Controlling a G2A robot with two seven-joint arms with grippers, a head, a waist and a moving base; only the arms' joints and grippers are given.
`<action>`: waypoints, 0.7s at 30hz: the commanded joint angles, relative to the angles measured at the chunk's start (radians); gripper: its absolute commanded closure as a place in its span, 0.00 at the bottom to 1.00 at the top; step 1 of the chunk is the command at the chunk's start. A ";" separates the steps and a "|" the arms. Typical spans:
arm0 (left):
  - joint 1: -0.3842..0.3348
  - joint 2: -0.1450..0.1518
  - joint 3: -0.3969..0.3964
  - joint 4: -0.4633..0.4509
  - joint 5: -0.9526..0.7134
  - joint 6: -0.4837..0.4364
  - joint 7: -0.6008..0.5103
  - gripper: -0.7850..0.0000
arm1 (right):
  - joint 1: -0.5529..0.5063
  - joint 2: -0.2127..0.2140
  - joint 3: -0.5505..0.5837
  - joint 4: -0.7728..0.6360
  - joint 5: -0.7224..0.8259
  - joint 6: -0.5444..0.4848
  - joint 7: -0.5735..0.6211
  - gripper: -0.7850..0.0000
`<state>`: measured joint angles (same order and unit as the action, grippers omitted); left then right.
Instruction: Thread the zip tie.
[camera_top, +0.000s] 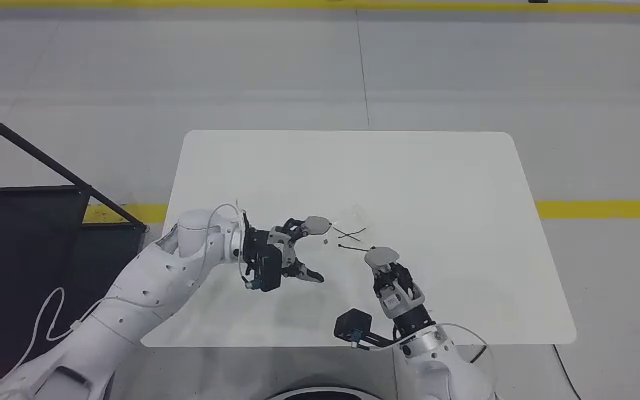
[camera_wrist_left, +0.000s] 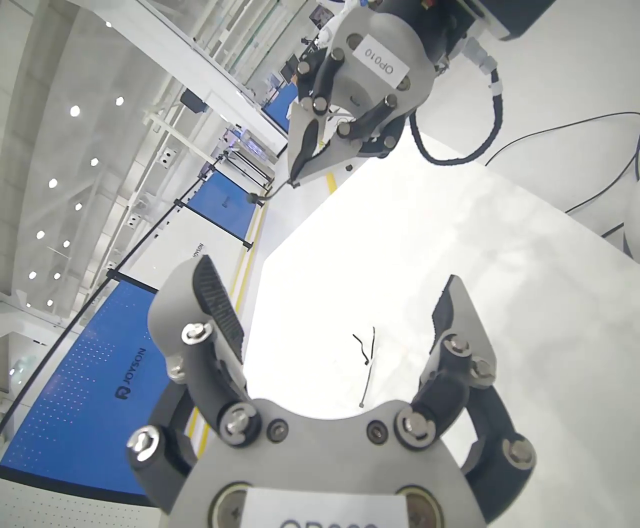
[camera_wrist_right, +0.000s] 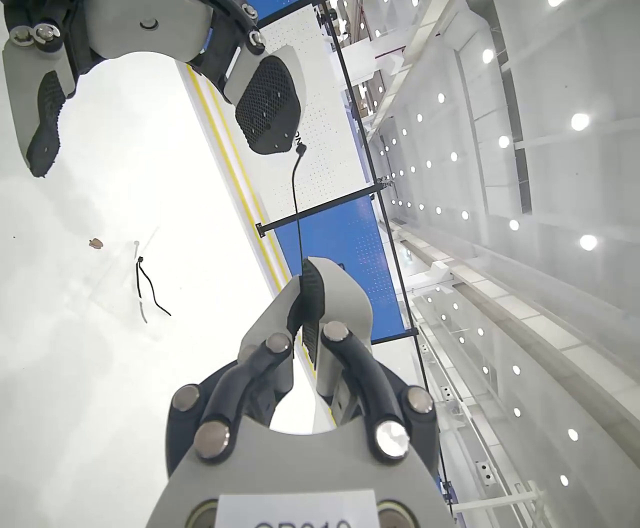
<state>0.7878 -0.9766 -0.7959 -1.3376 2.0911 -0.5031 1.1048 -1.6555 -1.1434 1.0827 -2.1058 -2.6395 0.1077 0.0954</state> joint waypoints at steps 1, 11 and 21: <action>0.000 0.000 0.000 0.000 0.000 0.000 0.000 0.00 | 0.000 0.000 0.000 0.000 0.000 0.000 0.000 1.00; 0.045 -0.037 -0.003 0.003 -0.262 0.010 -0.210 0.05 | -0.001 -0.013 -0.025 0.017 -0.149 0.111 0.078 1.00; 0.023 -0.068 0.039 0.052 -0.413 -0.155 -0.117 0.08 | 0.036 -0.042 -0.110 0.076 -0.432 0.171 0.348 1.00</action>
<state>0.8111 -1.0432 -0.7594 -1.2924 1.6922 -0.6410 0.9728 -1.6312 -1.1858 0.9780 -2.0365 -3.0754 0.2821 0.4403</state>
